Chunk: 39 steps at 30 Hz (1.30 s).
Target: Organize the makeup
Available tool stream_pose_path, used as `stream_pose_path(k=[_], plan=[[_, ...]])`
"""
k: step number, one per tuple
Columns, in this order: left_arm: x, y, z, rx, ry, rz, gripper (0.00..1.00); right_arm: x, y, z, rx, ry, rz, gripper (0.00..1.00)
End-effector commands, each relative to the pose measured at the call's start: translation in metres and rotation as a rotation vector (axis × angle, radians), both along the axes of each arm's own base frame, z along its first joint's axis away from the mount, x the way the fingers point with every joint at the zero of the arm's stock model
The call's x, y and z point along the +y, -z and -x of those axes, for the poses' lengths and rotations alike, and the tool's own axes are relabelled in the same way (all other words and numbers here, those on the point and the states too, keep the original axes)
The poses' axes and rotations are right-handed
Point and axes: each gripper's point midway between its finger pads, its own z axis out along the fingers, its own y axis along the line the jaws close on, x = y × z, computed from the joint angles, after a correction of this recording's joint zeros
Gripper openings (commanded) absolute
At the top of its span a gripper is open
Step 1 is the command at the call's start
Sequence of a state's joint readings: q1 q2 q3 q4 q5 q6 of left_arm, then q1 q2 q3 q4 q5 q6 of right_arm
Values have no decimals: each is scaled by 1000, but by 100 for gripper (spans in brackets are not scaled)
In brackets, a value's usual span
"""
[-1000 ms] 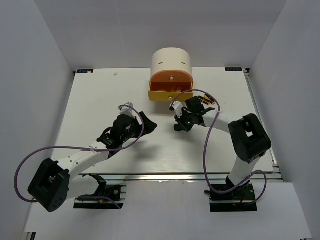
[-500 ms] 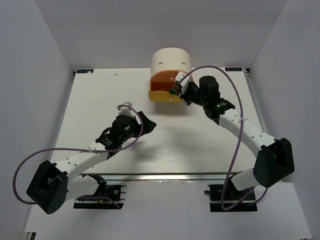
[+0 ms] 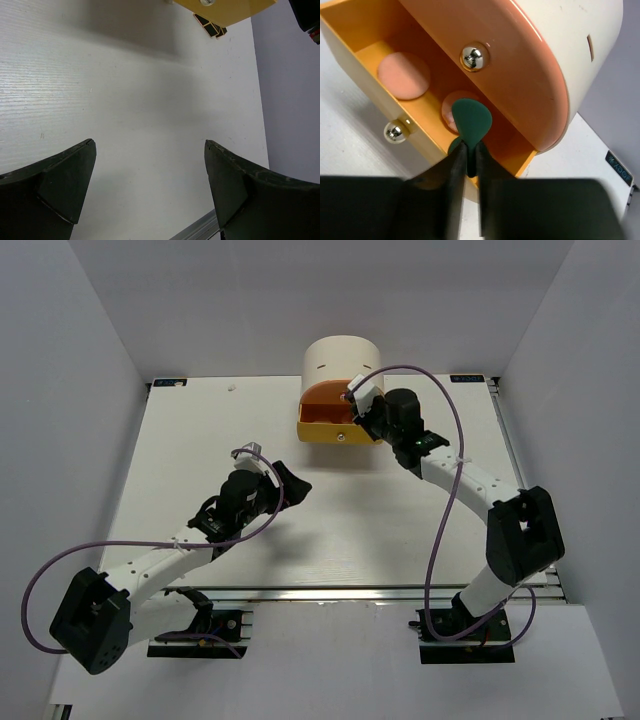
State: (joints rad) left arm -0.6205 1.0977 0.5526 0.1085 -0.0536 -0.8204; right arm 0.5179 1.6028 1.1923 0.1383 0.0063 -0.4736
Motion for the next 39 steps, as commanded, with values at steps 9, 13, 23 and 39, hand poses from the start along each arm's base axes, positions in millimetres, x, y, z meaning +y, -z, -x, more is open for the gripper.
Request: stream_pose_path(k=[9,13,23,39], plan=[[2,-10,-1,-30,-10,-2,98,-3,-45,-14,-105,11,-25,50],[2,-10,-1,-33,-11,2,98,7,-66,3,-130,-95,-58,47],[1,-12,-4,-40,-6,-3,98,37,-42,99,-46,-639,40,14],[15,-31,-9,-75,-64,-55,98,18,55,89,93,-677,302,0]])
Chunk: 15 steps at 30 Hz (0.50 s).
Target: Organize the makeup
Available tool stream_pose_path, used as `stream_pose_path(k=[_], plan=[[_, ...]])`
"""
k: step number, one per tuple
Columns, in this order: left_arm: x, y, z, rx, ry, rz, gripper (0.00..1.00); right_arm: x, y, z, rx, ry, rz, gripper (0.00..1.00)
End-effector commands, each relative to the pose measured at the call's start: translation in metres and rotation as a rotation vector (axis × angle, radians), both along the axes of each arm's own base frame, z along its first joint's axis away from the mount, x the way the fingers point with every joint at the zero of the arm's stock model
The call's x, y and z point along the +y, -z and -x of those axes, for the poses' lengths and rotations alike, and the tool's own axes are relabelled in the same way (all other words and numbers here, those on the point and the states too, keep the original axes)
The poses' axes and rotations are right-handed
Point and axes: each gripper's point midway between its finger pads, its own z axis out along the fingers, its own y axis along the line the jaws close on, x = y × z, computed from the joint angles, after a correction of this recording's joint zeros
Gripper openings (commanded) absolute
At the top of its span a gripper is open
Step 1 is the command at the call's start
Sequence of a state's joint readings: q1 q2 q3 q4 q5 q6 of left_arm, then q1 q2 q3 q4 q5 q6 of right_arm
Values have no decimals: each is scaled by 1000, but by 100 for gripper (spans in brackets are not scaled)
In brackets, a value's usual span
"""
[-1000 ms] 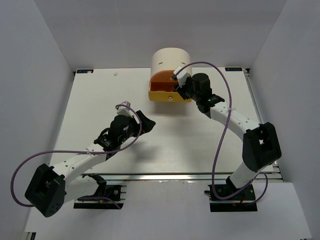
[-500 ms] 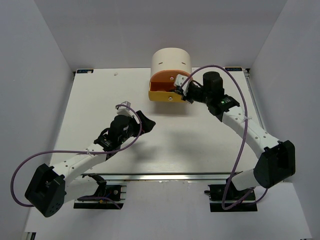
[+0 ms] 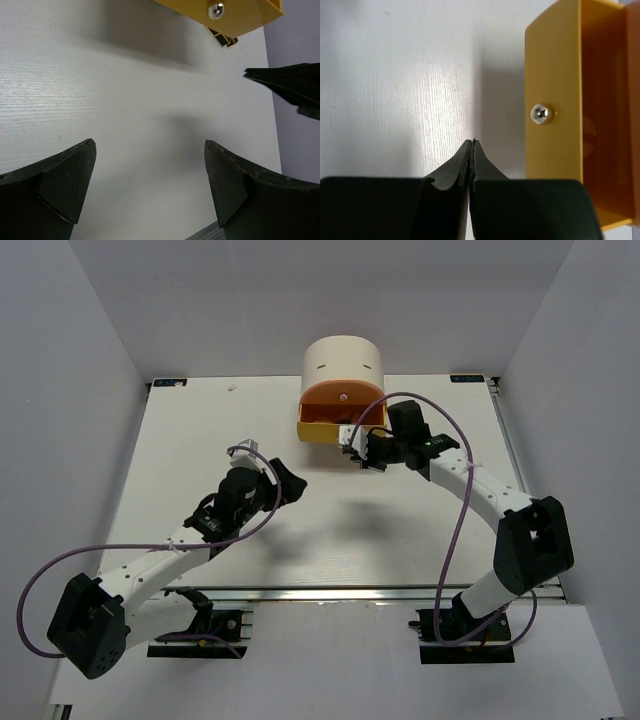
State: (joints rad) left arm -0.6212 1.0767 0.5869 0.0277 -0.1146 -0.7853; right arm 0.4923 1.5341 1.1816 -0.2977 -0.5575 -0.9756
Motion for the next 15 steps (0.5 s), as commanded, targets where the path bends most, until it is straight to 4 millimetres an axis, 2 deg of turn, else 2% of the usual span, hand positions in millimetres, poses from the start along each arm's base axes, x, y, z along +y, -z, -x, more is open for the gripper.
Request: stream_pose_path(k=[1,4,5,7,8,13,15], plan=[[5,-29,-5,-73,-23,6,98,-9,23,-17,-27,24,97,0],[7,-31,-4,-81,-31,8,98,-10,25,-38,-48,86,122,0],[9,-31,-3,-84,-35,10,98,-8,31,-44,-39,96,131,0],[10,-32,-3,-86,-40,12,98,-6,25,-60,-61,130,129,0],[11,-33,-4,-88,-47,12,98,-4,31,-66,-52,138,137,0],[14,-30,-3,-70,-54,-8,98,4,29,-102,-105,202,129,0],[14,-33,-4,-75,-59,-5,98,6,20,-114,-132,242,114,0]])
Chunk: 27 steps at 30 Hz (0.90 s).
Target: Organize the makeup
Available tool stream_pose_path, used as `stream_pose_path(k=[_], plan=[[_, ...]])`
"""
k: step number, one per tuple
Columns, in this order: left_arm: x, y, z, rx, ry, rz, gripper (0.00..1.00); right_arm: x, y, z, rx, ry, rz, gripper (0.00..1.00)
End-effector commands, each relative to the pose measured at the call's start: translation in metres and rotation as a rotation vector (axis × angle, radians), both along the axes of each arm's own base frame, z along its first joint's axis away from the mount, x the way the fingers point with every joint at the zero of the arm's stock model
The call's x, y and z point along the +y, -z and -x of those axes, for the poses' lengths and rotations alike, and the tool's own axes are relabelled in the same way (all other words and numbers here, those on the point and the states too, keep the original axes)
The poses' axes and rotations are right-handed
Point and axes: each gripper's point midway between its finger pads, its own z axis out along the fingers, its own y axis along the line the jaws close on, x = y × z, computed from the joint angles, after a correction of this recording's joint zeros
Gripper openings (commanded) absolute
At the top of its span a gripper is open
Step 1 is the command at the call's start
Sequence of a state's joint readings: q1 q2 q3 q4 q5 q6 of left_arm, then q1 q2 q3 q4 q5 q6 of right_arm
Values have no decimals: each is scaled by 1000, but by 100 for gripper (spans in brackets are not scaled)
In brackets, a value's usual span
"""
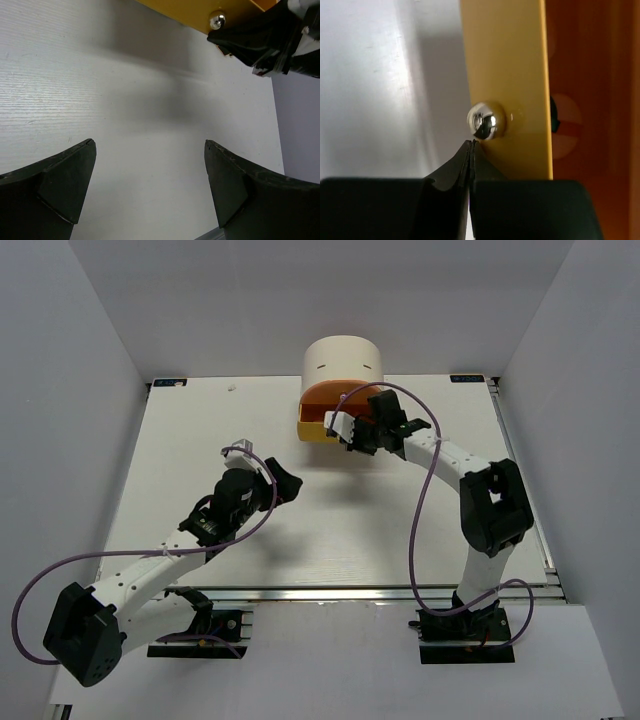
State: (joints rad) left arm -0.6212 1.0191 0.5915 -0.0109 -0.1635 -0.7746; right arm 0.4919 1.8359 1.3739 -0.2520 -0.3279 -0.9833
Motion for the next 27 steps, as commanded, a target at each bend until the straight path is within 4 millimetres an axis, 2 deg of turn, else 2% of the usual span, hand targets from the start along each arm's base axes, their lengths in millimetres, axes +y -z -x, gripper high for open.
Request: stream_pose_path(k=[1,3,4,5,6,8,10,11,13,17,19,22,23,24,25,27], plan=[[3,-20,-4,-41,-19,5,98,7,-37,-37,-131,80,-53,0],[3,-20,-5,-41,-18,5,98,7,-49,-49,-185,118,-77,0],[2,-20,-4,-40,-16,6,98,7,-50,-52,-197,128,-79,5],[2,-21,-5,-44,-15,9,98,8,-55,-57,-219,135,-88,15],[2,-20,-5,-42,-15,9,98,6,-57,-59,-229,142,-88,20],[0,-19,-6,-42,-11,12,98,8,-56,-61,-231,145,-90,34],[-1,-18,-7,-40,-7,12,98,7,-56,-64,-238,153,-87,40],[-2,-18,-7,-36,-3,12,98,8,-57,-66,-246,154,-89,47],[-7,-25,-11,-62,1,38,98,7,-54,-68,-248,162,-84,53],[-15,-24,-16,-62,13,66,98,4,-49,-73,-248,180,-68,70],[-20,-28,-17,-69,22,94,98,2,-46,-74,-249,186,-56,75],[-24,-30,-20,-77,28,124,98,2,-49,-68,-245,176,-66,74],[-26,-30,-21,-79,30,129,98,2,-49,-63,-234,172,-71,70],[-27,-29,-22,-78,26,135,98,3,-51,-57,-223,157,-89,68],[-29,-34,-25,-95,26,151,98,3,-66,-50,-233,148,-115,66],[-27,-32,-31,-108,-3,162,97,3,-62,-27,-166,122,-137,55]])
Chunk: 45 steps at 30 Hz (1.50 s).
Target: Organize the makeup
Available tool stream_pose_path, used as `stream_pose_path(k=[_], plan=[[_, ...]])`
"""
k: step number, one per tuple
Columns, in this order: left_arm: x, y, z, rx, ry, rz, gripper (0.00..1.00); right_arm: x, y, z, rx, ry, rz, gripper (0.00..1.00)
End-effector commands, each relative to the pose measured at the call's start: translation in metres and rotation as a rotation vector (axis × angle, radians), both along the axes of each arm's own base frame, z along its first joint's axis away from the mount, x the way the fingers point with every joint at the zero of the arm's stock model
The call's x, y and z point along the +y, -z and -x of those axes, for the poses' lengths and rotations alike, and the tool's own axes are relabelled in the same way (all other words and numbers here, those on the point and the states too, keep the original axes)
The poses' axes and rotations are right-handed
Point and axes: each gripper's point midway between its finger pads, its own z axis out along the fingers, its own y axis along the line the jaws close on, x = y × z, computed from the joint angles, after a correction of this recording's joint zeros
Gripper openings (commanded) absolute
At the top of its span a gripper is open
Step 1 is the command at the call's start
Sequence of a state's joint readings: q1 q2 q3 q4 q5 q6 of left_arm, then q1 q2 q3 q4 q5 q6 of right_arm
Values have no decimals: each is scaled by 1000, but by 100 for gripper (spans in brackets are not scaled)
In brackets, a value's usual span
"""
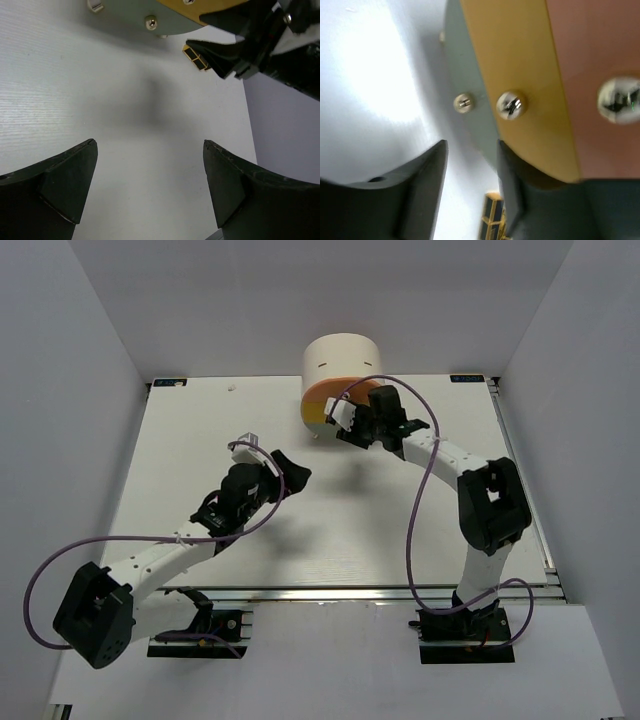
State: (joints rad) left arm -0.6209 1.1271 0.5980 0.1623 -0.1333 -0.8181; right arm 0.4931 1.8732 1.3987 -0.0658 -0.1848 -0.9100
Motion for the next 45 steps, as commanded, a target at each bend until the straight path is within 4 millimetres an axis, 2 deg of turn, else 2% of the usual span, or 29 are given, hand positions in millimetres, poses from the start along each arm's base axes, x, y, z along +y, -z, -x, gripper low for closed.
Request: stream_pose_path(k=[1,2,3,4,6,7,8,9,10,11,13,14,15,16,17,21,26,27,33,40,45], plan=[[-7,-35,-17,-104,-30,108,94,2,-58,29,-37,-46,-120,47],[-7,-36,-21,-112,-49,119,92,-1,-61,37,-29,-44,-133,20],[-5,-39,-27,-122,-79,129,89,-6,-51,48,11,-22,-154,4],[-9,-40,-35,-135,-89,151,76,-14,-70,54,-14,2,-200,0],[-15,-38,-45,-138,-99,167,66,-27,-63,70,66,73,-285,0],[-24,-35,-58,-133,-94,179,63,-39,-83,71,40,100,-347,0],[-35,-47,-67,-150,-76,222,62,-53,-86,79,78,153,-420,0],[-40,-35,-70,-122,-67,226,62,-54,-86,86,96,163,-449,0],[-51,-22,-82,-95,-60,231,60,-68,-87,85,102,203,-475,0],[-58,-19,-89,-83,-53,253,59,-75,-86,88,113,223,-499,0],[-74,-26,-103,-81,-43,341,58,-98,-87,93,120,284,-557,0],[-80,-3,-112,-40,-51,340,56,-104,-88,95,125,291,-576,0],[-84,-4,-119,-35,-58,381,55,-117,-88,96,124,323,-593,0],[-91,-11,-129,-45,-56,405,55,-123,-87,98,142,340,-613,0],[-94,10,-137,-8,-71,399,55,-127,-86,99,150,346,-621,0],[-111,23,-165,9,-78,420,55,-151,-81,100,151,408,-644,0],[-126,34,-186,28,-83,429,54,-161,-78,99,152,433,-662,0],[-126,43,-188,46,-93,432,54,-165,-78,98,148,439,-664,0],[-121,61,-194,75,-145,441,51,-172,-77,94,152,454,-676,0],[-119,73,-202,96,-195,472,50,-173,-77,93,164,454,-680,0],[-119,75,-210,95,-230,504,50,-173,-76,92,170,457,-682,0]])
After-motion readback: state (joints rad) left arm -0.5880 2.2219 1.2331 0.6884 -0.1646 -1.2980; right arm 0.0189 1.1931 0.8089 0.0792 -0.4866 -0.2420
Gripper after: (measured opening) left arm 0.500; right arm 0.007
